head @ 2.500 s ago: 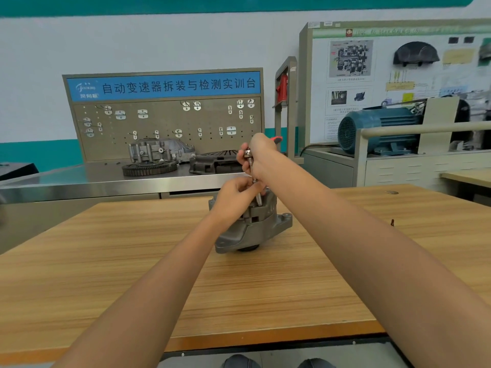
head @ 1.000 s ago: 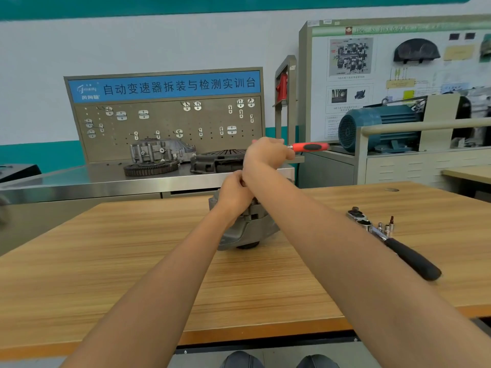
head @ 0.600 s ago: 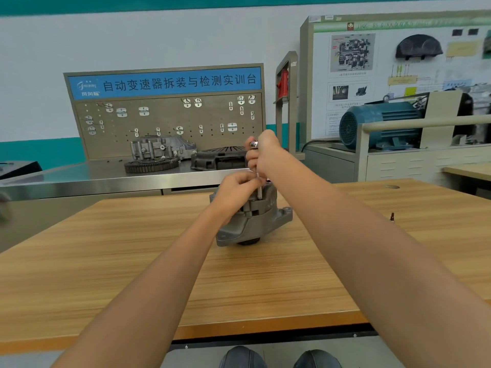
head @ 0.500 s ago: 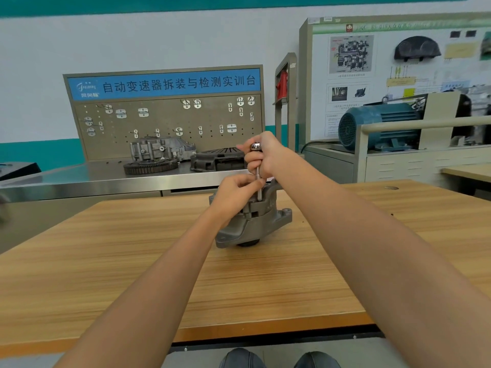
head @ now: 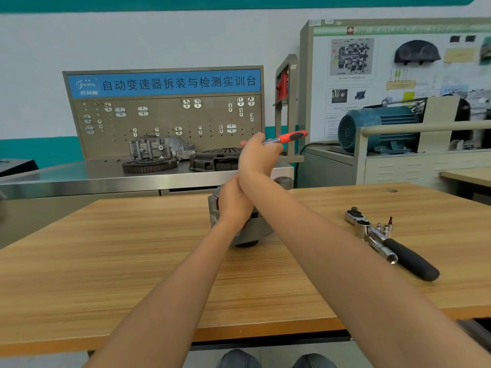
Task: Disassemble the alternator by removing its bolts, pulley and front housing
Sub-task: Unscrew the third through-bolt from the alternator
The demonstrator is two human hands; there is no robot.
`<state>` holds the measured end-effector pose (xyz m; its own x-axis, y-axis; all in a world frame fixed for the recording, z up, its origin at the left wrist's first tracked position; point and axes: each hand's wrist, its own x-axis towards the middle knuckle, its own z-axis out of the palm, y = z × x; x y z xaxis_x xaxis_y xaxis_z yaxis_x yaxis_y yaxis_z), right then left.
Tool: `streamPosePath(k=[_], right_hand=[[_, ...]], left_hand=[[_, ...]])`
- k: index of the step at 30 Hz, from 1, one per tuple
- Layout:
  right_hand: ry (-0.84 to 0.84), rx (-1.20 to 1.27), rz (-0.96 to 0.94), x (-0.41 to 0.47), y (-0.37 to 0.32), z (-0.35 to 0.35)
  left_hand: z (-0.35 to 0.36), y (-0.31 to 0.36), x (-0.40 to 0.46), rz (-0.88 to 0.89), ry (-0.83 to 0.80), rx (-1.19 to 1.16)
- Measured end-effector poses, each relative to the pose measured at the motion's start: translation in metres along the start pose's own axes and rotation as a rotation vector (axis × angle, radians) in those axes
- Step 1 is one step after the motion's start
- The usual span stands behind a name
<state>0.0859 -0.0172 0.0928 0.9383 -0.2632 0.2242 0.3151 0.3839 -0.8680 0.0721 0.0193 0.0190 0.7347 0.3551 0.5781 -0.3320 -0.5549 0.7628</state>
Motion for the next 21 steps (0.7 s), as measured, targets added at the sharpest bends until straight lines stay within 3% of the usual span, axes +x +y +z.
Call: streamPosePath(k=[3,6,10,12,14,18,21], right_hand=[[0.002,0.004,-0.015,-0.002,0.000,0.003],[-0.102,-0.041,0.110,0.004,-0.007,0.003],[-0.421,-0.070,0.390,0.016,-0.017,-0.006],[-0.606,-0.111,0.450,0.019,-0.021,-0.012],[-0.685,-0.124,0.481,0.024,-0.023,-0.016],[-0.595,-0.007,0.472,0.024,-0.024,-0.022],[-0.229,0.051,0.280,0.015,-0.014,-0.014]], left_hand=[[0.000,-0.001,0.001,-0.014,-0.029,-0.017],[0.001,0.000,-0.003,-0.005,-0.032,-0.086],[0.000,0.001,-0.010,0.062,-0.069,-0.158],[-0.001,-0.001,-0.011,0.071,-0.067,-0.180],[-0.002,-0.001,-0.011,0.079,-0.068,-0.183],[-0.001,-0.001,-0.010,0.096,-0.075,-0.143],[0.005,-0.001,-0.007,0.047,-0.017,-0.058]])
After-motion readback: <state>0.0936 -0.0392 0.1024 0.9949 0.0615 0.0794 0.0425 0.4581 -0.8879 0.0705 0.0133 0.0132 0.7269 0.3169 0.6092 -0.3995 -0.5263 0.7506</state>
